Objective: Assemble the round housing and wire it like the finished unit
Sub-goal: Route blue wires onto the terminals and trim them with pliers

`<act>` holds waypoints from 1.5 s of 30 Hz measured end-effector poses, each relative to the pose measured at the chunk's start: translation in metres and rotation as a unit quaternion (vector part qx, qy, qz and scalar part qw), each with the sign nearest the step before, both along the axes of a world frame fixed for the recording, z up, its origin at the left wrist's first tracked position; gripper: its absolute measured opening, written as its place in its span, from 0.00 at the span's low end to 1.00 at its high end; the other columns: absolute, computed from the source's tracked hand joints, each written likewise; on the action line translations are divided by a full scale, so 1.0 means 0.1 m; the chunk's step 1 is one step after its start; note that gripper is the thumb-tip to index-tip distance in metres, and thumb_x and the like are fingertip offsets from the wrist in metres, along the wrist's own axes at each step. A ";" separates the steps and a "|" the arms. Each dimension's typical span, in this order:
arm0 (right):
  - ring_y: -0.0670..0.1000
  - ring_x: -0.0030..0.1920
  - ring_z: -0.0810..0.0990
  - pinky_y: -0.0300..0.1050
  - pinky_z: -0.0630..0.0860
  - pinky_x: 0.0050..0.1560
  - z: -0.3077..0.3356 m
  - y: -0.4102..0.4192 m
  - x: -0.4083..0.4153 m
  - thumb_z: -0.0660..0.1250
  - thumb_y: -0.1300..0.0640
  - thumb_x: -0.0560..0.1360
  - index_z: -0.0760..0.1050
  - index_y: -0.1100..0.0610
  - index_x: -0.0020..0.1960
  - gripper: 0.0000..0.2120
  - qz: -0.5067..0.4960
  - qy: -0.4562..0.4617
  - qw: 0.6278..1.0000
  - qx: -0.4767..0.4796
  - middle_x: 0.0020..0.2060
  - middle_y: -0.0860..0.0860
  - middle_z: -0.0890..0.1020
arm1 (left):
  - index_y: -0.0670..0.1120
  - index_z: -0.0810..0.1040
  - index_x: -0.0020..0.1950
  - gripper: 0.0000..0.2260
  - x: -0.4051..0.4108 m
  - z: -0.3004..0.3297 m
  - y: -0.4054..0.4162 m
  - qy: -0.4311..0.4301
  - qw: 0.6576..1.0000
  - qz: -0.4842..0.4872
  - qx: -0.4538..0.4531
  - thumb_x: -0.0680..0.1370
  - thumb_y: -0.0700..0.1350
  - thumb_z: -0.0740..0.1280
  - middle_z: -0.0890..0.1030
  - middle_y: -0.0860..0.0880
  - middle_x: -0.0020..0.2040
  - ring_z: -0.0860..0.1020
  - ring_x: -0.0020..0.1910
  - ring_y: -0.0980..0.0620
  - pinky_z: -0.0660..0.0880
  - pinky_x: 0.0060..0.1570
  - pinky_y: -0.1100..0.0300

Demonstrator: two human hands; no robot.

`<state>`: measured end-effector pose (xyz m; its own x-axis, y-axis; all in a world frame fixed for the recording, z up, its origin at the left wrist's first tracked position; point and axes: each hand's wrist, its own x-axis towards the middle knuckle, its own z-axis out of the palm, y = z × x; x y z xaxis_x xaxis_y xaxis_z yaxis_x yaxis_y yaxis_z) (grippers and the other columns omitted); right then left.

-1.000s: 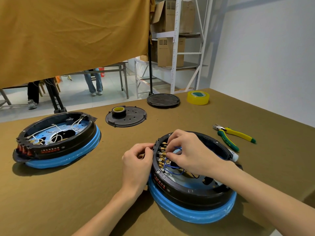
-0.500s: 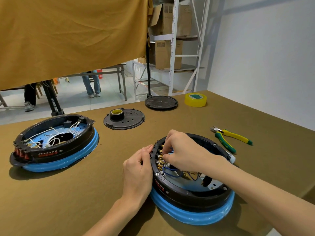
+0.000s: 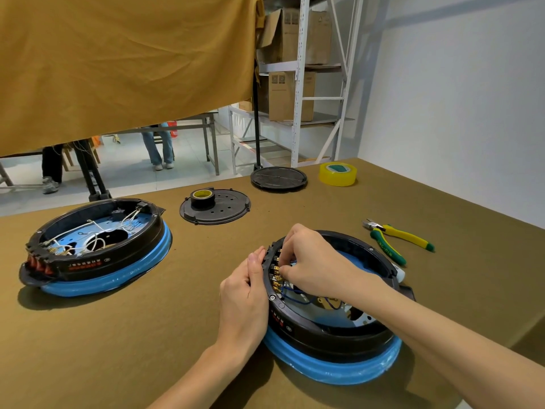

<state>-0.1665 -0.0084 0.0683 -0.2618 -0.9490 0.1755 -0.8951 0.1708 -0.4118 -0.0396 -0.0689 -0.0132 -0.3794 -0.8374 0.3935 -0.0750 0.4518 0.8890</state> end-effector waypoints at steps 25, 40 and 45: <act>0.43 0.53 0.78 0.44 0.78 0.55 -0.13 0.23 -0.19 0.70 0.55 0.74 0.83 0.45 0.47 0.06 0.063 -0.116 0.989 -0.063 0.51 0.42 0.76 | 0.45 0.78 0.71 0.30 0.01 0.06 0.00 -0.017 1.000 -0.018 -0.016 0.81 0.61 0.49 0.81 0.50 0.66 0.78 0.66 0.56 0.75 0.68 0.50; 0.43 0.57 0.76 0.49 0.76 0.61 -0.12 0.25 -0.25 0.72 0.49 0.78 0.87 0.51 0.50 0.07 0.095 -0.052 0.994 -0.033 0.56 0.45 0.78 | 0.47 0.80 0.69 0.15 0.03 0.04 -0.05 -0.014 1.000 -0.005 0.009 0.83 0.42 0.64 0.82 0.53 0.65 0.78 0.66 0.59 0.77 0.67 0.51; 0.43 0.58 0.76 0.48 0.75 0.62 -0.09 0.24 -0.25 0.71 0.49 0.79 0.87 0.50 0.50 0.08 0.100 -0.019 0.995 -0.020 0.57 0.45 0.77 | 0.50 0.81 0.63 0.12 0.04 0.06 -0.02 0.003 1.000 0.029 -0.004 0.80 0.41 0.68 0.84 0.52 0.61 0.80 0.61 0.62 0.79 0.62 0.57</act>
<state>-0.1918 0.0155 0.0590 -0.0749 -0.9754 0.2072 -0.8933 -0.0267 -0.4486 -0.0352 -0.0707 -0.0074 -0.3282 -0.8543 0.4031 -0.0949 0.4544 0.8857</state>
